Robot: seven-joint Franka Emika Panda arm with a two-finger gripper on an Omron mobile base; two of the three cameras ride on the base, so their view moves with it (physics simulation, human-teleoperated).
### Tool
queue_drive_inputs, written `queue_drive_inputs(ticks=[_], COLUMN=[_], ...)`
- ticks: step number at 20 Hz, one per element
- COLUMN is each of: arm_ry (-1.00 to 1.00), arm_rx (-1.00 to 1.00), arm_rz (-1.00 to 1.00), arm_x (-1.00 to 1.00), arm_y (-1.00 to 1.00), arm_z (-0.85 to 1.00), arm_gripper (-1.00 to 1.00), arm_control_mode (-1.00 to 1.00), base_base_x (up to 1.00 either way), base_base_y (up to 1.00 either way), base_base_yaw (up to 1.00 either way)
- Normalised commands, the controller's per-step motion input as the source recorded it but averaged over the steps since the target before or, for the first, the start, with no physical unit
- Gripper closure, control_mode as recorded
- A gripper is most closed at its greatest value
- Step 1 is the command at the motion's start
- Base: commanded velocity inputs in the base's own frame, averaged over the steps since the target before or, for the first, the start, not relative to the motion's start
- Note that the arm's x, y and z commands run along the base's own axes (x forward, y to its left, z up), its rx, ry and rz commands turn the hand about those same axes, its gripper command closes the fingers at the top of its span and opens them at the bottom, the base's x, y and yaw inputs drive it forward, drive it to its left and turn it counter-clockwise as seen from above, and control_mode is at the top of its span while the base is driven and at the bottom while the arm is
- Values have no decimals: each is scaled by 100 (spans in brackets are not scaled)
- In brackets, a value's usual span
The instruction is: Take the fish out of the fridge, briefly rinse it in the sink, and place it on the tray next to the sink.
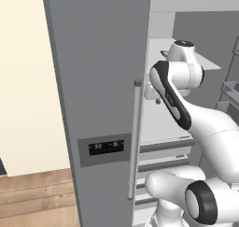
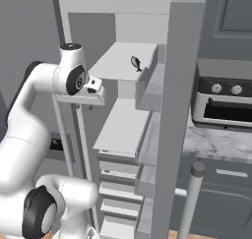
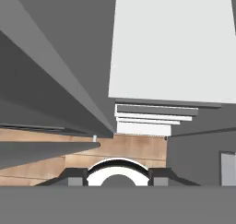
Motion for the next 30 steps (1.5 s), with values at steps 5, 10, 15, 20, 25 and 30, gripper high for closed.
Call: queue_drive_inputs(ticks=[5,10,15,20,25,30], arm_ry=[0,-13,-29,-31,-23,-19], arm_rx=[0,-1,-12,-4,0,0], arm_rz=[0,-4,0,0,0,0], arm_x=[-8,-13,-39,-22,0,0], arm_y=[-2,-24,-27,-42,-50,-59], arm_z=[0,0,12,43,60,59], arm_gripper=[-100,-100,-100,-100,-100,-100], arm_control_mode=[-100,-100,-100,-100,-100,-100], base_base_x=[0,0,0,0,0,0], base_base_y=[0,0,0,0,0,0], base_base_yaw=[0,0,0,0,0,0])
